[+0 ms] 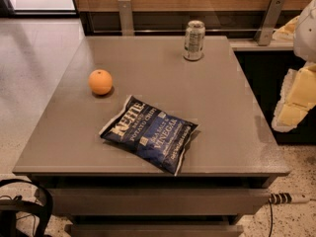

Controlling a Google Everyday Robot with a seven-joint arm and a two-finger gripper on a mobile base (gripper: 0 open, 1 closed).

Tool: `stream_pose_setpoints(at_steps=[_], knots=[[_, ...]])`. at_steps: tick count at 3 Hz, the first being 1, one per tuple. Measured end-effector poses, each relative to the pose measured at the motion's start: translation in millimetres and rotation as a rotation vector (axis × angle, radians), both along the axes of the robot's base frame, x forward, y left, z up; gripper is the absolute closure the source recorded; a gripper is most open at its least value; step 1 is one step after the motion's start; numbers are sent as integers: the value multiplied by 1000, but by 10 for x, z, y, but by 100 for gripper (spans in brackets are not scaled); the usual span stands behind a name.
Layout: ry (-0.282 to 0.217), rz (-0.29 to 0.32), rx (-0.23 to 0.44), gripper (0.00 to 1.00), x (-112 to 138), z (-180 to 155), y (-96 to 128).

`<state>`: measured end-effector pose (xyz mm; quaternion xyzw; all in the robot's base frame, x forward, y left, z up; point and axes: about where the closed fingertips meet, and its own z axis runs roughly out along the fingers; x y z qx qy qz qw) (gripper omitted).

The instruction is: Move 7up can near blue chip bag

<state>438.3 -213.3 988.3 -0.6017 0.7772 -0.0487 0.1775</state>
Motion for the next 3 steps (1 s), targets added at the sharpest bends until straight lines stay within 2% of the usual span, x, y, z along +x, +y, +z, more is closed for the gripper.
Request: stream_pose_setpoints(at_steps=[1, 2, 3], knots=[[0, 0, 0, 0, 0, 0, 0], [-70, -46, 55, 0, 310, 112, -168], [-173, -107, 185, 0, 754, 194, -342]])
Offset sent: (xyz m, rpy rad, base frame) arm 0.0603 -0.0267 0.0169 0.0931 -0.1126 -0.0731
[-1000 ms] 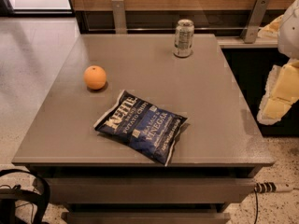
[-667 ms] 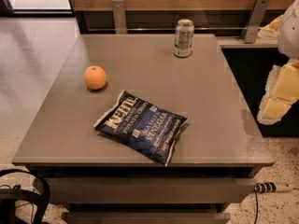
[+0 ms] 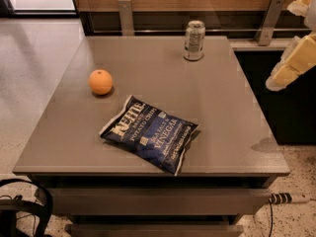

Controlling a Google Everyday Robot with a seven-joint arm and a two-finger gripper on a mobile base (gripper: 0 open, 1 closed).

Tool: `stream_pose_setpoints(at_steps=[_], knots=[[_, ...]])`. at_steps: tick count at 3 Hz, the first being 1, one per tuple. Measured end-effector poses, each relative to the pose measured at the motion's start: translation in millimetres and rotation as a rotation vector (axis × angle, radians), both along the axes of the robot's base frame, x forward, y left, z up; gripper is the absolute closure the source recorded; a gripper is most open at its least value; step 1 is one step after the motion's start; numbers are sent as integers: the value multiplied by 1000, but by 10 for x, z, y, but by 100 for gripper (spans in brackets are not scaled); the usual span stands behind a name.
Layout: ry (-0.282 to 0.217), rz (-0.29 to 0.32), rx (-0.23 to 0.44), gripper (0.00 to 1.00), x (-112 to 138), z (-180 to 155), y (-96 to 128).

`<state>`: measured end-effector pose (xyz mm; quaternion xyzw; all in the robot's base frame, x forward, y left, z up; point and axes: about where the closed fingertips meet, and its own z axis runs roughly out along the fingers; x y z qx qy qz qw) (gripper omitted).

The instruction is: Move 7up can near blue chip bag

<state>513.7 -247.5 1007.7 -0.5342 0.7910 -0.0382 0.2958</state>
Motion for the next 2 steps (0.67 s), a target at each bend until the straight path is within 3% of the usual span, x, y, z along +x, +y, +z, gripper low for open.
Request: stream_pose_setpoints(at_steps=[1, 2], knots=[[-134, -74, 241, 0, 715, 54, -115], [-188, -93, 362, 0, 1132, 81, -85]])
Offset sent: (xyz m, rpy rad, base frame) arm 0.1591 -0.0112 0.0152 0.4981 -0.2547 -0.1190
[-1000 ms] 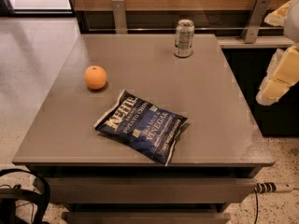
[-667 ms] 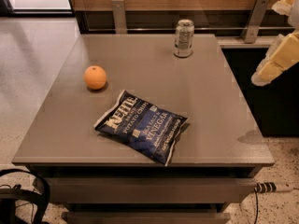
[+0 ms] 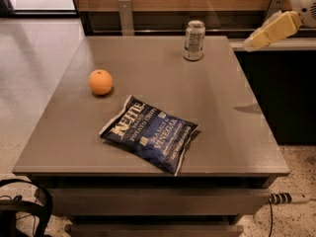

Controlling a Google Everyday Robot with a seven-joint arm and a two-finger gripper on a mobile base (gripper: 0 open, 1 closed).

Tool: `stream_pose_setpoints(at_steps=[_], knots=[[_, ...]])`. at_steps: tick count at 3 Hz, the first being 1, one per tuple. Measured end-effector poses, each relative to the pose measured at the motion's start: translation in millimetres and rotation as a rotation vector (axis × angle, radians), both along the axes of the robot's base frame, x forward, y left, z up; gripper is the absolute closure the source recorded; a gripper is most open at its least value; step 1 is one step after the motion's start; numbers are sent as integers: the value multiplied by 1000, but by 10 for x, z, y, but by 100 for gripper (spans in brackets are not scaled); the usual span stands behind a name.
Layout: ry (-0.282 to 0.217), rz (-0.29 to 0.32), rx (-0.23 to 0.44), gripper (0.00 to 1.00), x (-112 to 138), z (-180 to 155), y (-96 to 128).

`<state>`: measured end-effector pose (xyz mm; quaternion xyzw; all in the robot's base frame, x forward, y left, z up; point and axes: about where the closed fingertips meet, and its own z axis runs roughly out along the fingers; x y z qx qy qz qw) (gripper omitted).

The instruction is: Move 7up can near blue chip bag

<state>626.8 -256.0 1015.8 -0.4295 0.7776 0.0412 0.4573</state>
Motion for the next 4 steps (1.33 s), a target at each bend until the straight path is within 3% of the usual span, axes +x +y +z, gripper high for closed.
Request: stream_pose_setpoints(at_steps=[1, 2, 3, 4], knots=[[-7, -3, 107, 0, 319, -177, 64], [4, 0, 113, 0, 450, -224, 114], [4, 24, 166, 0, 740, -334, 221], [-17, 32, 276, 0, 1094, -590, 325]])
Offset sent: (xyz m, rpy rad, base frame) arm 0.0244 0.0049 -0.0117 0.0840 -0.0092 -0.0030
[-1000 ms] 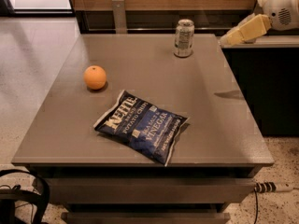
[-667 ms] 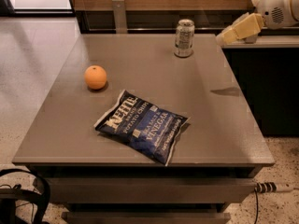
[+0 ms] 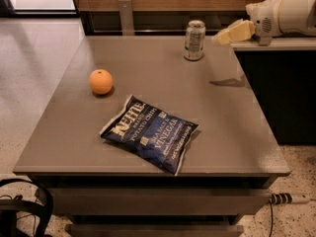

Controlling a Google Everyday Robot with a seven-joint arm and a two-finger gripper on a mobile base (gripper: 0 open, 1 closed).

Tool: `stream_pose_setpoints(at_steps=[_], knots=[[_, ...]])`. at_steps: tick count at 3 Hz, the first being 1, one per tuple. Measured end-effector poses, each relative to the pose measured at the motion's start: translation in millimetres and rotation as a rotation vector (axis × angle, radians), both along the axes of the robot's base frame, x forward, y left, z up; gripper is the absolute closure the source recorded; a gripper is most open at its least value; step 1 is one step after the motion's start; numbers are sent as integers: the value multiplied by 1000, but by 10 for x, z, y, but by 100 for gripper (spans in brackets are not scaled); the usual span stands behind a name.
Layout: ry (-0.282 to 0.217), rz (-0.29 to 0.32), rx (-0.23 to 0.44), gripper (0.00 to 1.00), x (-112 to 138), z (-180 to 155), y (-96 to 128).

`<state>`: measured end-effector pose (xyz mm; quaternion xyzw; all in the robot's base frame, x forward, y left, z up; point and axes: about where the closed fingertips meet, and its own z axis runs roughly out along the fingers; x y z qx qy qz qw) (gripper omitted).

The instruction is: Move 7up can near blue chip bag

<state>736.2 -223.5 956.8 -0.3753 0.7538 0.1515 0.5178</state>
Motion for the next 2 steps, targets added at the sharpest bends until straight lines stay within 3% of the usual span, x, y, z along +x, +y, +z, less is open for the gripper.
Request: stream_pose_setpoints(at_steps=[2], knots=[[-68, 17, 188, 0, 474, -304, 199]])
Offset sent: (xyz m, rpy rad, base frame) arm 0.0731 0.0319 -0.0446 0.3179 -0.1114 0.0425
